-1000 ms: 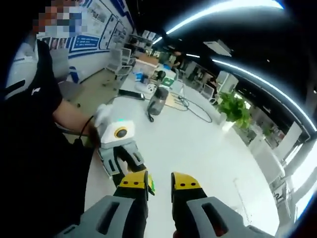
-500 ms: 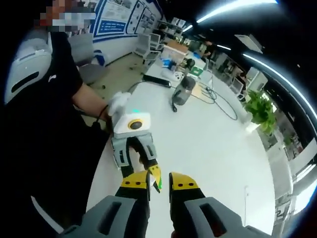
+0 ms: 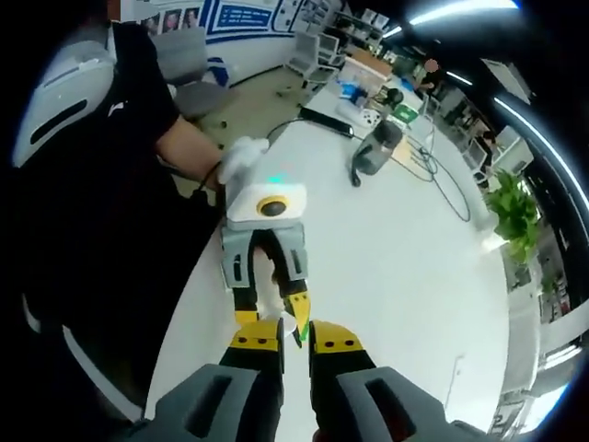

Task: Clamp pump bottle remove cover press pump head put on cover

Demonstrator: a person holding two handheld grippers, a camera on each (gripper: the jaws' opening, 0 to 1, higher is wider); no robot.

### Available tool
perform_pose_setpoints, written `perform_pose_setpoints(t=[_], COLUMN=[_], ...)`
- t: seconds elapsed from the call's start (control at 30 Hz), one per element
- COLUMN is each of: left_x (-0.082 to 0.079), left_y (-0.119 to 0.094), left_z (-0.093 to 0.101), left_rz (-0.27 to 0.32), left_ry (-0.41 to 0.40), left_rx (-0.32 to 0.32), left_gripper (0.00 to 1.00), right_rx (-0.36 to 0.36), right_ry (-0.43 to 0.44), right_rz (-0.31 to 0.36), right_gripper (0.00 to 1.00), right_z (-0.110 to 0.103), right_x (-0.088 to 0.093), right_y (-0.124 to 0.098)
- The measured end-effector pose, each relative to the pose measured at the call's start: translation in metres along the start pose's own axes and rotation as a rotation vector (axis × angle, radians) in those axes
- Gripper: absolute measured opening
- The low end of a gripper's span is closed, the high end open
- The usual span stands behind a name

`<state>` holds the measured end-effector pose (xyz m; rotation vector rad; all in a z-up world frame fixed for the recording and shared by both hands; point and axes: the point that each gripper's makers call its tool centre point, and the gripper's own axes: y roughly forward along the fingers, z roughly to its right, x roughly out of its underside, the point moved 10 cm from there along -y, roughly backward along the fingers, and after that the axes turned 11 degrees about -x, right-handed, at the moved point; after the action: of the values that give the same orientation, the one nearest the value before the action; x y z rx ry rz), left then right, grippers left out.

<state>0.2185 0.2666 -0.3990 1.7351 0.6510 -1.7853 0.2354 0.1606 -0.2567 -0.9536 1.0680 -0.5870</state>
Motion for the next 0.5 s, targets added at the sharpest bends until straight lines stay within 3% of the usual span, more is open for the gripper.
perform_pose_setpoints(t=[0.5], left_x=[0.0], left_y=[-0.0009], left_z=[0.0009], left_rz=[0.001], left_ry=[0.002], left_rx=[0.001], left_gripper=[0.16], right_rx=[-0.032], right_ry=[-0.037], right_rz=[-0.05], right_gripper=[0.0], right_z=[0.0015], right_x=[-0.0038], right_y=[-0.0002])
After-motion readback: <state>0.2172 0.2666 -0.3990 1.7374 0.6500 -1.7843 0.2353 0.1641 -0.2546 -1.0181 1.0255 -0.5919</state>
